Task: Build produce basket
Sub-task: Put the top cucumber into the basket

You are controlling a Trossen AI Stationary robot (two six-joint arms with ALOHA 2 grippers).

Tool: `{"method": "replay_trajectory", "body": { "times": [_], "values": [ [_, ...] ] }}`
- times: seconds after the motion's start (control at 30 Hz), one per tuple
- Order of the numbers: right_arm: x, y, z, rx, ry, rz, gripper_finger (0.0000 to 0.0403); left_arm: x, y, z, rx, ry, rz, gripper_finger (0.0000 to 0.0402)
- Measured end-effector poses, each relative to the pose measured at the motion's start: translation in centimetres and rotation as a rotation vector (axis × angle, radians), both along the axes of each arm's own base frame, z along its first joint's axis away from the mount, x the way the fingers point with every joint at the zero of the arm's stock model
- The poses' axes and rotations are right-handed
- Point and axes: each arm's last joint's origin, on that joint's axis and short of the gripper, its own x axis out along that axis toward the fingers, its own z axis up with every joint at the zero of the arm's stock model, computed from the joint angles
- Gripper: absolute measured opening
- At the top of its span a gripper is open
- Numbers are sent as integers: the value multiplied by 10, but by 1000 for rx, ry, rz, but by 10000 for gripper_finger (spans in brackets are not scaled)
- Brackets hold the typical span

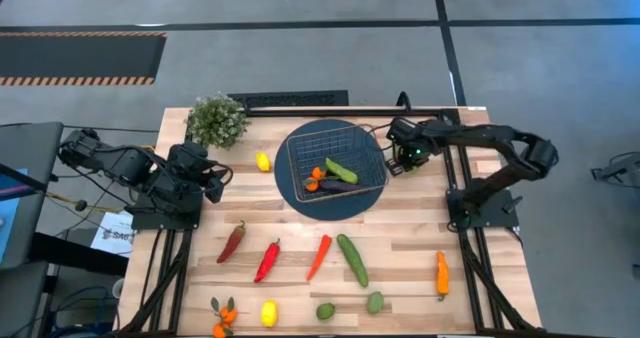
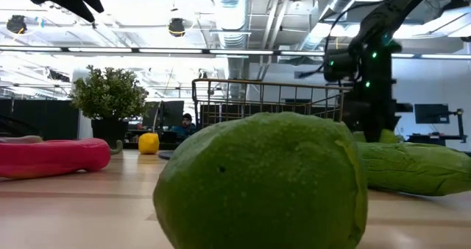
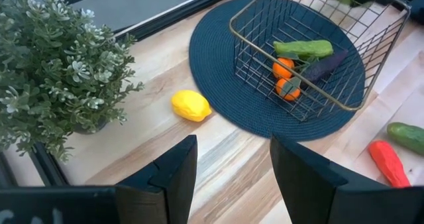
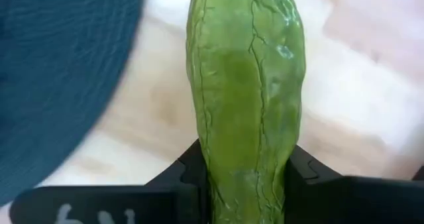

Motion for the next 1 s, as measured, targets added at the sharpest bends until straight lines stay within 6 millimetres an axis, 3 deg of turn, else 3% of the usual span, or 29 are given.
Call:
{"method": "replay_trajectory", "body": {
  "times": [0.13,0.3,0.43,0.6,0.77,0.87,1.0],
  "values": [
    [-10,15,31,-15,-38,-27,113,0,0,0,1,2,-2,176],
    [-8,36,89,-113,-250,-24,113,0,-1,0,-17,12,-12,176],
    [3,54,141,-204,-526,28,113,0,-1,0,-20,13,-14,176],
    [24,71,188,-261,-756,146,113,0,-1,0,-19,13,-14,176],
    [58,75,196,-268,-754,251,113,0,-1,0,-10,22,-26,176],
    [82,70,185,-244,-692,289,113,0,-1,0,-6,25,-31,176],
    [115,61,155,-181,-586,344,113,0,-1,0,-5,26,-33,176]
  ]
}}
